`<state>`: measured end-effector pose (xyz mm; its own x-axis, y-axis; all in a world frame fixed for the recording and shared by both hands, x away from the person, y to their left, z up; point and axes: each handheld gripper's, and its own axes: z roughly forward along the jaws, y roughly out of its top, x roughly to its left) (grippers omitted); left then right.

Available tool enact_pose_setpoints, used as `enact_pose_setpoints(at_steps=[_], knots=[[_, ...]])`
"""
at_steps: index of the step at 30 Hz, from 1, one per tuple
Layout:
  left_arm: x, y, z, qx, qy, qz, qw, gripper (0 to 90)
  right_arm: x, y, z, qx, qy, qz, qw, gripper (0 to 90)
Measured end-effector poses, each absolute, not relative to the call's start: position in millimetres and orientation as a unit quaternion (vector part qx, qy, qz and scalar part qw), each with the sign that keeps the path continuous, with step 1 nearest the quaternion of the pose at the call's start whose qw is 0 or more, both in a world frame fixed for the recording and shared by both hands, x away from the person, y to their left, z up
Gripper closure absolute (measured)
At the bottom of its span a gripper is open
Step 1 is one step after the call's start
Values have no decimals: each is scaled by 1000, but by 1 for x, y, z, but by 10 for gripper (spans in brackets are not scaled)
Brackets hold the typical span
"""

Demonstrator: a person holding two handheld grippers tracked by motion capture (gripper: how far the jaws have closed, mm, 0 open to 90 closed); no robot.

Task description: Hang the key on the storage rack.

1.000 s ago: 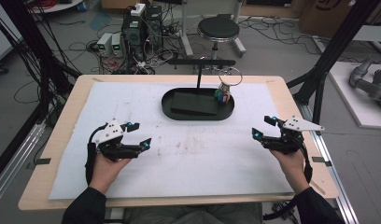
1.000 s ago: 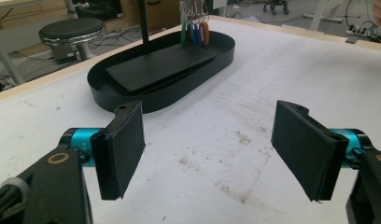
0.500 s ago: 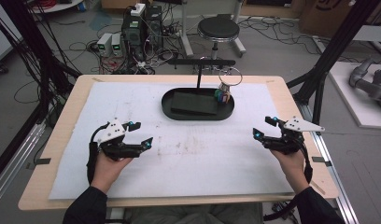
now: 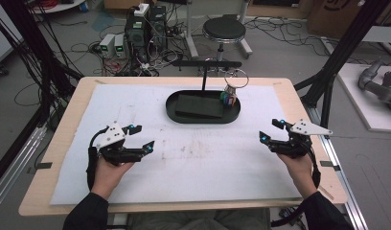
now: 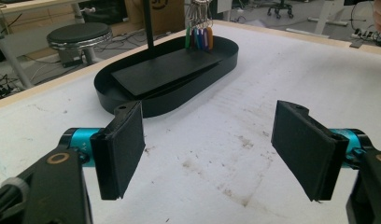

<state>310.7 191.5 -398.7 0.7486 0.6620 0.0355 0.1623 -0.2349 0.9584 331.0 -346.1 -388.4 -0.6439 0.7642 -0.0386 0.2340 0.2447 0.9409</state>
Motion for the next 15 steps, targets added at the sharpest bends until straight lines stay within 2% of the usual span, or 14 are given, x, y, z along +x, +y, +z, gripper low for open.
enact_pose_setpoints(at_steps=[15], knots=[[314,189,-400,755,272,223,553,256,331,-350,-389,340,744,515,256,258]])
